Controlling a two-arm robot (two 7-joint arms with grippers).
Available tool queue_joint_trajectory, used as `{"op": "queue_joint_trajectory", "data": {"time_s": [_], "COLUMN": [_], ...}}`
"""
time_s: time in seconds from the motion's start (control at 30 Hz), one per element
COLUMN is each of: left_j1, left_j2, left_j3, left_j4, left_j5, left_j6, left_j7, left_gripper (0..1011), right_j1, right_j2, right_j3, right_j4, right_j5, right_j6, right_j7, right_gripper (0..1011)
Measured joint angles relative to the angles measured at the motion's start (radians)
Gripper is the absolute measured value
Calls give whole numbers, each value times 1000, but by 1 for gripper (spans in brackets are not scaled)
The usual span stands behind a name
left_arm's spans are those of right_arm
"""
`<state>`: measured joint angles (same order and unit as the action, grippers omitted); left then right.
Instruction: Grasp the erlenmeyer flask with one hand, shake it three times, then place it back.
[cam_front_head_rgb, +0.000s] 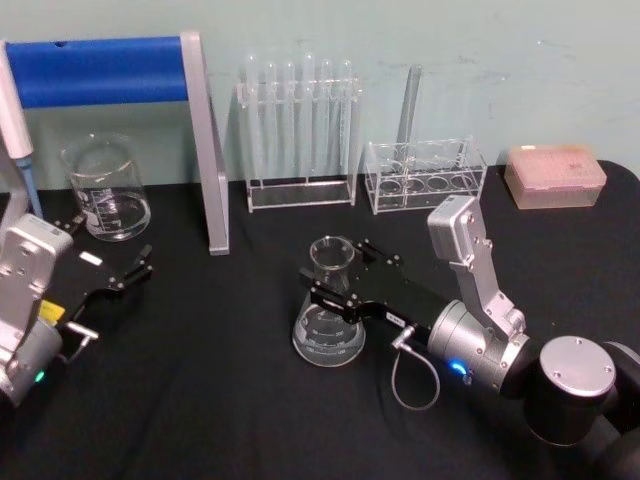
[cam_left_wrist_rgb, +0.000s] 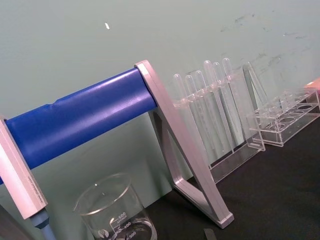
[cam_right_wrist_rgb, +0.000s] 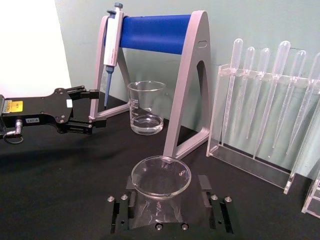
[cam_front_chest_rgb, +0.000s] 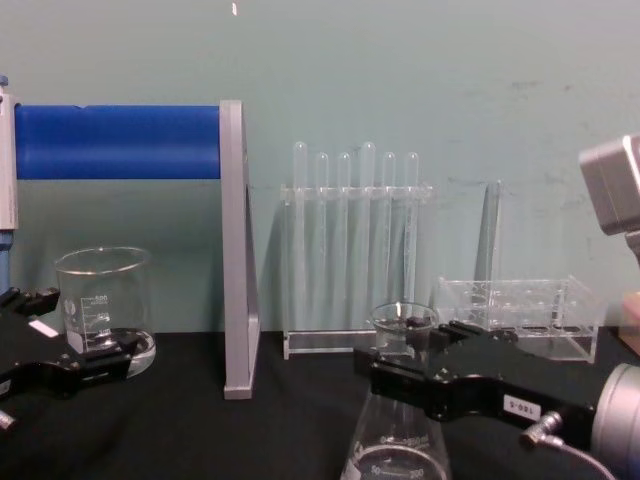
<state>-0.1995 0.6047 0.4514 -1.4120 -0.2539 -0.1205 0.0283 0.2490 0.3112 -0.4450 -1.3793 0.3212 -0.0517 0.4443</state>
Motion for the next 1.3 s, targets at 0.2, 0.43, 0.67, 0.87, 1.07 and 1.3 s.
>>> {"op": "queue_joint_trajectory", "data": {"time_s": [0.2, 0.43, 0.67, 0.87, 1.07, 1.3], "left_j1": [0, 0, 0, 0, 0, 0], "left_j2": [0, 0, 0, 0, 0, 0], "left_j3": [0, 0, 0, 0, 0, 0], "left_j4": [0, 0, 0, 0, 0, 0], "left_j5": [0, 0, 0, 0, 0, 0], "left_j6": [0, 0, 0, 0, 0, 0], "left_j7": [0, 0, 0, 0, 0, 0], "left_gripper": [1001, 1001, 1001, 1001, 1001, 1001], "right_j1": [0, 0, 0, -7, -10, -12], "right_j2": [0, 0, 0, 1, 10, 22], "right_j3": [0, 0, 0, 18, 40, 58], "right_j4": [-1, -1, -1, -25, -83, -160], "right_j5": [0, 0, 1, 4, 9, 11], "right_j6": [0, 0, 0, 8, 42, 86], "right_j7": [0, -1, -1, -14, -35, -58], "right_gripper": [594, 450, 450, 450, 450, 450]}}
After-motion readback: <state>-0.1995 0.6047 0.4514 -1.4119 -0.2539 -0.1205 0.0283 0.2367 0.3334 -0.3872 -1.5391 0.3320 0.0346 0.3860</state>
